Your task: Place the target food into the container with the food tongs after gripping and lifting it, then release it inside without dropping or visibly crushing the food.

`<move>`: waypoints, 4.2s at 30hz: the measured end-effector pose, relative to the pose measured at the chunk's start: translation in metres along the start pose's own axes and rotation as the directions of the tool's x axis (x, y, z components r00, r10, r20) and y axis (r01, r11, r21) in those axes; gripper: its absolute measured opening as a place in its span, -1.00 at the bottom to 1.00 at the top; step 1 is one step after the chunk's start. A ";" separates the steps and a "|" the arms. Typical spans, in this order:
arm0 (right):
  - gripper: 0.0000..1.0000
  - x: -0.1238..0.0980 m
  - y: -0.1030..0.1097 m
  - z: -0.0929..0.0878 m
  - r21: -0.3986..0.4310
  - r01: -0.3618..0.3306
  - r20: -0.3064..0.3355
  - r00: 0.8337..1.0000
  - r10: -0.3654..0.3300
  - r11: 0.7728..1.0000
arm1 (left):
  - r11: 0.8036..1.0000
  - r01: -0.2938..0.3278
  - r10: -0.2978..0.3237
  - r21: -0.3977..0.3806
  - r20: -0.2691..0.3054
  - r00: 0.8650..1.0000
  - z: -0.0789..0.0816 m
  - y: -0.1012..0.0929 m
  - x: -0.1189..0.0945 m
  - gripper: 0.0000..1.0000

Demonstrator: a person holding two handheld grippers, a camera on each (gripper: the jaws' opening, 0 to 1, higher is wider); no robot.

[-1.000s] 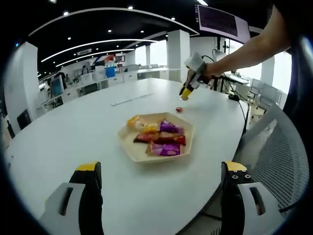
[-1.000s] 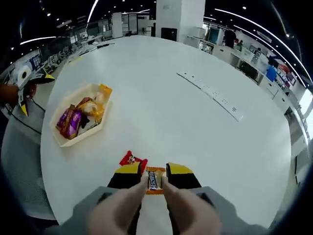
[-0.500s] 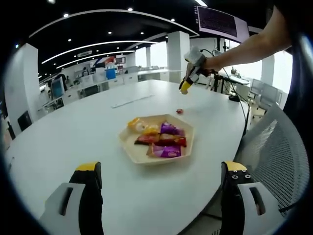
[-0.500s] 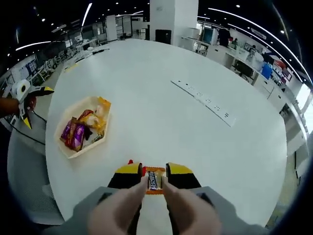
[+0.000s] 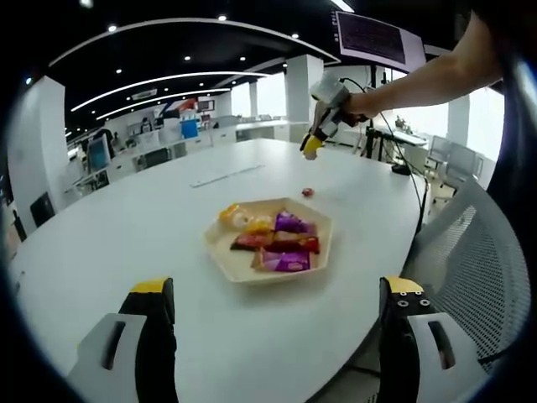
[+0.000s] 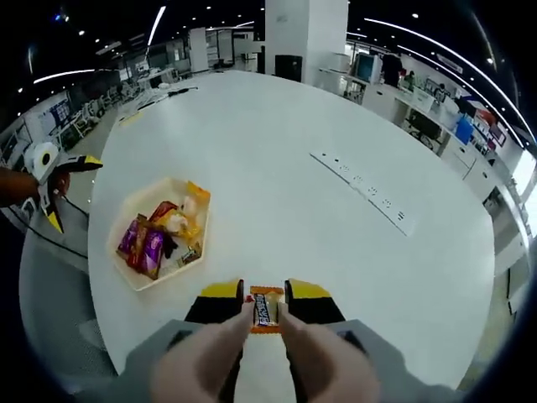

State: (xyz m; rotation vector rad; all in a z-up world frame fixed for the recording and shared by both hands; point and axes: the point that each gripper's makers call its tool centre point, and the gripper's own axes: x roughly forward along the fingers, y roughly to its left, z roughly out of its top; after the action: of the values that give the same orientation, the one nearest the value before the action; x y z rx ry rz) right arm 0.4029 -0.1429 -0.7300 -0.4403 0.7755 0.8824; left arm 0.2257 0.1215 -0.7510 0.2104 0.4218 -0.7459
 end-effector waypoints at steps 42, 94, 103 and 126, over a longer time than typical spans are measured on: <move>-0.64 0.048 0.088 0.104 -0.064 -0.097 0.037 0.994 0.100 0.993 | 1.000 -0.005 0.004 0.008 0.025 1.000 0.005 0.001 -0.002 0.98; -0.52 0.069 0.175 0.154 -0.121 -0.191 0.065 0.978 0.200 0.974 | 1.000 -0.017 0.016 0.003 0.040 0.999 0.008 0.003 -0.004 0.97; -0.48 0.057 0.172 0.157 -0.131 -0.195 0.084 0.975 0.207 0.972 | 1.000 -0.018 0.018 0.004 0.039 0.999 0.008 0.003 -0.004 0.97; -0.44 0.032 0.133 0.140 -0.188 -0.177 0.114 0.973 0.200 0.966 | 1.000 -0.020 0.020 0.006 0.034 0.999 0.007 0.004 -0.003 0.97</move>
State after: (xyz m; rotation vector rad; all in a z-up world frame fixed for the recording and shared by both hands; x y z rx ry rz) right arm 0.3656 0.0392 -0.6676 -0.4641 0.6261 1.1537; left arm 0.2282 0.1240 -0.7430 0.2070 0.3844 -0.7300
